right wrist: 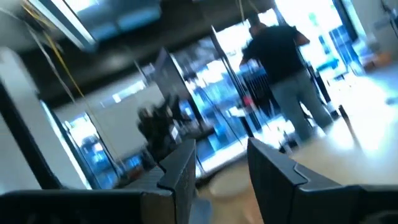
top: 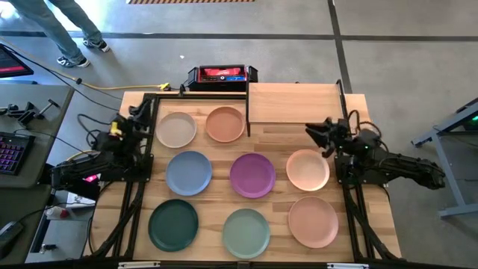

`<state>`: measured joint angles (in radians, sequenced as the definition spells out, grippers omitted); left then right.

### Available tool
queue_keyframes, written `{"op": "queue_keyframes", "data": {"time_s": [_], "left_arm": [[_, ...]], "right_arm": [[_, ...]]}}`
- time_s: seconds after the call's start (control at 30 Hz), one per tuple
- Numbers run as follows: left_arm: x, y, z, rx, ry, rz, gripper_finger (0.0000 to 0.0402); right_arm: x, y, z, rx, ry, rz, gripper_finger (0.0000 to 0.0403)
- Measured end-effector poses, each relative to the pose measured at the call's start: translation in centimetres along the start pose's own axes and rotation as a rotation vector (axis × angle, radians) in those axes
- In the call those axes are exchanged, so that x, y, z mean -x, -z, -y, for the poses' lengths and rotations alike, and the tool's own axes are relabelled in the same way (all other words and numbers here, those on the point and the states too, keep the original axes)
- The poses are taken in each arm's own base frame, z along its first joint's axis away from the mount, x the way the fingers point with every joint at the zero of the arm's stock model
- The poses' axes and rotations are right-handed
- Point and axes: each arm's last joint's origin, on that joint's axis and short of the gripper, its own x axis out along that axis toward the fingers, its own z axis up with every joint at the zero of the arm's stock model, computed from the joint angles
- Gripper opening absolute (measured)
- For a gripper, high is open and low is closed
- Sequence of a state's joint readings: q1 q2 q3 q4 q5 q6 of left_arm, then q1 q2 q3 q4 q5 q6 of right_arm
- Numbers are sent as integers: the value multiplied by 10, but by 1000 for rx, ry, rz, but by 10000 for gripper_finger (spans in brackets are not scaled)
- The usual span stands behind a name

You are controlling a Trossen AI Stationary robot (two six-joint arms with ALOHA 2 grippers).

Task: Place and stack plates onto a shelf
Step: Put the light orange plate on the shelf

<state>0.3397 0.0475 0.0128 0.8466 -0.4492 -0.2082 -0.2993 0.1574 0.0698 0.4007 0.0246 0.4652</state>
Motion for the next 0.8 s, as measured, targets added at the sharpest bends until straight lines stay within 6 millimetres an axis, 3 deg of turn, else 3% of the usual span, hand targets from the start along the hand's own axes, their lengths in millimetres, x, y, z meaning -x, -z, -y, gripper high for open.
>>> {"op": "queue_keyframes", "data": {"time_s": [0.17, 0.33, 0.53, 0.8], "left_arm": [[-2, -14, 6, 37, 87, 90, 117], [-12, -37, 17, 67, 134, 144, 117], [-36, -51, 33, 20, 146, 28, 117], [-73, -30, 47, -152, 54, -401, 117]], "right_arm": [[1, -14, -7, -3, -63, 126, 128], [-4, -40, -20, 26, -52, 111, 128], [-15, -76, -39, 66, 73, -154, 128], [-32, -107, -54, -64, 323, -577, 128]]}}
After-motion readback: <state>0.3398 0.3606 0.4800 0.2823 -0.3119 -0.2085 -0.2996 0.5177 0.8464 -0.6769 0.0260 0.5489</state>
